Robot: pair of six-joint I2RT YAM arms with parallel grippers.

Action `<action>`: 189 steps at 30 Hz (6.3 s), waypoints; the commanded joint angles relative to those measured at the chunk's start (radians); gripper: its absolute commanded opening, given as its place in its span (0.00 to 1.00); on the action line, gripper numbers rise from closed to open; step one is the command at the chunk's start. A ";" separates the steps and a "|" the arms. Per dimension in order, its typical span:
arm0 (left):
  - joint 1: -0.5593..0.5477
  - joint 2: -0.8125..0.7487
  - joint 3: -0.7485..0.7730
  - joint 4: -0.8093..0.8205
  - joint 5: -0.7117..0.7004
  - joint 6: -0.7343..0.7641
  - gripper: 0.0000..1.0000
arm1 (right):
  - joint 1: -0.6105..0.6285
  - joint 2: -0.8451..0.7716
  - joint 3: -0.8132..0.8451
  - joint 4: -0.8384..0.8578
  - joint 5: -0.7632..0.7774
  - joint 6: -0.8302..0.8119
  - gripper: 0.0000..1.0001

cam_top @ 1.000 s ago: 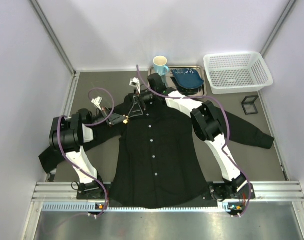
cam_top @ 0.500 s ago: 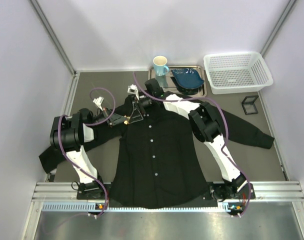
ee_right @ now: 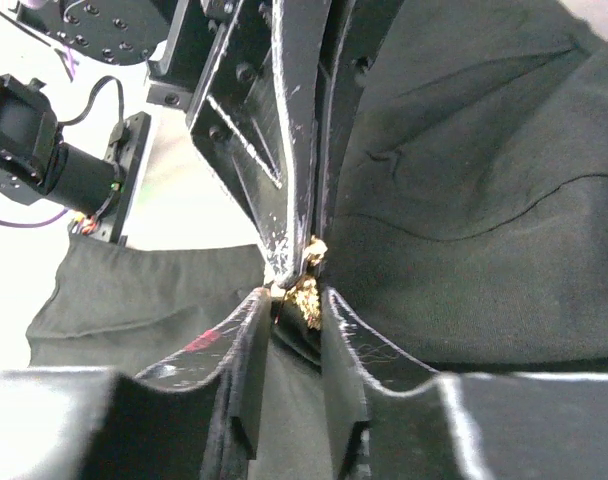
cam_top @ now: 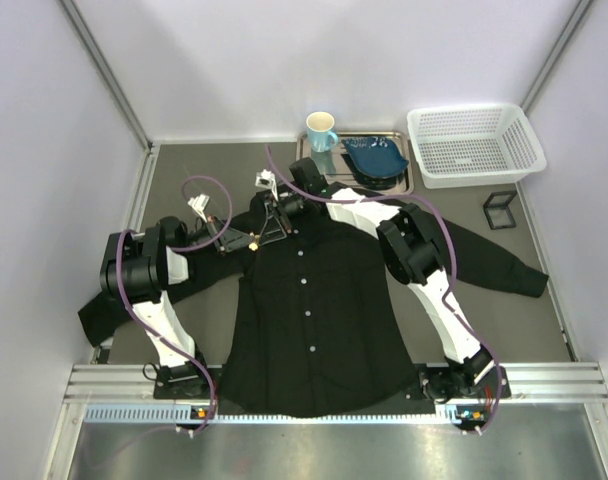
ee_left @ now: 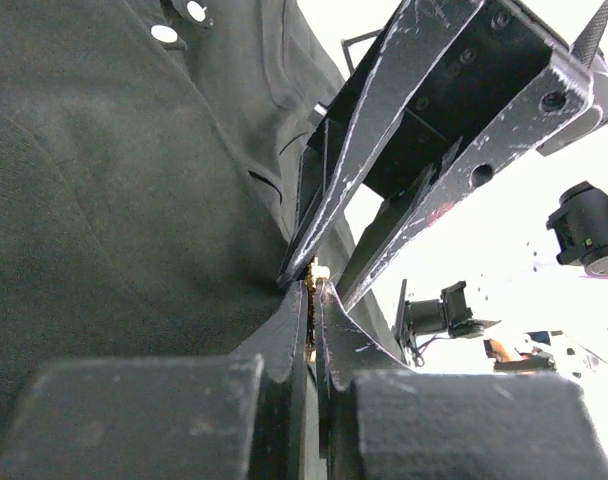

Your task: Pin the brooch onto the clothing

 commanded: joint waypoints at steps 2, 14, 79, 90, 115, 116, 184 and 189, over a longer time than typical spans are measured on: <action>-0.007 -0.037 0.027 -0.066 -0.005 0.092 0.00 | 0.007 0.015 0.062 0.021 0.012 0.021 0.21; -0.007 -0.023 0.012 0.034 -0.021 -0.009 0.00 | 0.018 0.005 0.047 0.016 0.022 0.033 0.37; 0.049 -0.166 -0.043 -0.189 0.021 0.169 0.00 | -0.057 -0.018 -0.103 0.480 -0.054 0.502 0.01; 0.049 -0.152 -0.033 -0.178 -0.005 0.158 0.00 | -0.059 -0.050 -0.143 0.484 -0.080 0.455 0.30; 0.027 -0.328 0.196 -1.081 -0.309 0.909 0.00 | -0.180 -0.244 -0.162 -0.118 0.242 0.150 0.58; 0.006 -0.335 0.214 -1.101 -0.347 0.930 0.00 | -0.192 -0.259 -0.168 -0.137 0.257 0.140 0.58; -0.111 0.276 1.064 -1.761 -0.766 1.284 0.27 | -0.413 -0.150 0.074 -0.450 0.926 -0.318 0.00; -0.100 0.317 1.129 -1.773 -0.823 1.266 0.00 | -0.432 -0.170 0.051 -0.436 0.975 -0.315 0.00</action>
